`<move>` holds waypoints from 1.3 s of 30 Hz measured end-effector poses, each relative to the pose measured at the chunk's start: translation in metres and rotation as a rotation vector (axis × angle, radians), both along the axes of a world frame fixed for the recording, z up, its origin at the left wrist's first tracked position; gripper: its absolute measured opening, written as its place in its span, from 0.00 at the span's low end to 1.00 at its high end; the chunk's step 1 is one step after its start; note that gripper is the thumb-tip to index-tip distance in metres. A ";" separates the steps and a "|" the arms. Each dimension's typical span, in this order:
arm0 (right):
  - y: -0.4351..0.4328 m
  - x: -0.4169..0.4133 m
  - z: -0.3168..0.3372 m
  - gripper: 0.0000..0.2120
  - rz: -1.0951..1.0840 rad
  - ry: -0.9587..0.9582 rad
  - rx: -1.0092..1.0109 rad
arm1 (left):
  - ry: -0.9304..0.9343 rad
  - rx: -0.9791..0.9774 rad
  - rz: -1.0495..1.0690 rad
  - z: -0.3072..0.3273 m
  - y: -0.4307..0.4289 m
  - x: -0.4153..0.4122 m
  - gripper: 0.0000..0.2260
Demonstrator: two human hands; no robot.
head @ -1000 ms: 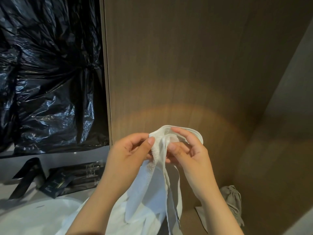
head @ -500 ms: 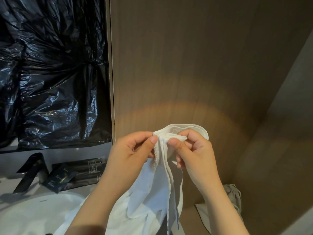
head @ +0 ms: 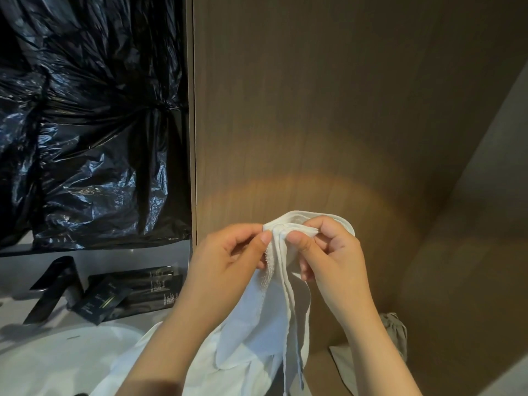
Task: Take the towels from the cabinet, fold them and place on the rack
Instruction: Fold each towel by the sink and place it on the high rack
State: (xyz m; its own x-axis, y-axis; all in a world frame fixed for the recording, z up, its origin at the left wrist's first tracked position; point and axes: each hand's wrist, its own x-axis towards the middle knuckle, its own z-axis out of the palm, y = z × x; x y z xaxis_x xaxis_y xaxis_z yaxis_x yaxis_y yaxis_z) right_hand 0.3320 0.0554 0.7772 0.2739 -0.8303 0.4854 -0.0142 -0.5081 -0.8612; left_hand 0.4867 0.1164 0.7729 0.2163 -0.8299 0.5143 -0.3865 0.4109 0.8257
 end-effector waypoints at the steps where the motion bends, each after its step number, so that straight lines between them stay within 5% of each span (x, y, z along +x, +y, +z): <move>1: 0.000 0.000 0.000 0.13 0.002 -0.005 0.002 | -0.023 0.001 -0.008 0.000 0.001 0.000 0.11; 18: 0.000 -0.002 -0.001 0.10 0.063 0.042 -0.007 | 0.021 -0.044 0.079 -0.003 -0.005 0.001 0.03; 31: -0.033 -0.071 0.014 0.16 -0.110 0.863 -0.229 | -0.051 -0.085 0.170 0.021 -0.018 0.025 0.06; 39: -0.054 -0.086 0.068 0.12 -0.262 0.918 -0.491 | -0.118 -0.131 0.178 0.048 -0.029 0.039 0.07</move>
State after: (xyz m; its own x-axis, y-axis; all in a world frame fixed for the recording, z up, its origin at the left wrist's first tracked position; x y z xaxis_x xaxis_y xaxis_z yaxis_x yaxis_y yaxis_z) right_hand 0.2456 0.0013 0.8449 0.5452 -0.6866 0.4810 -0.7113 -0.6826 -0.1680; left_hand 0.5252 0.0878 0.8210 0.2848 -0.7089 0.6452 -0.5529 0.4284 0.7147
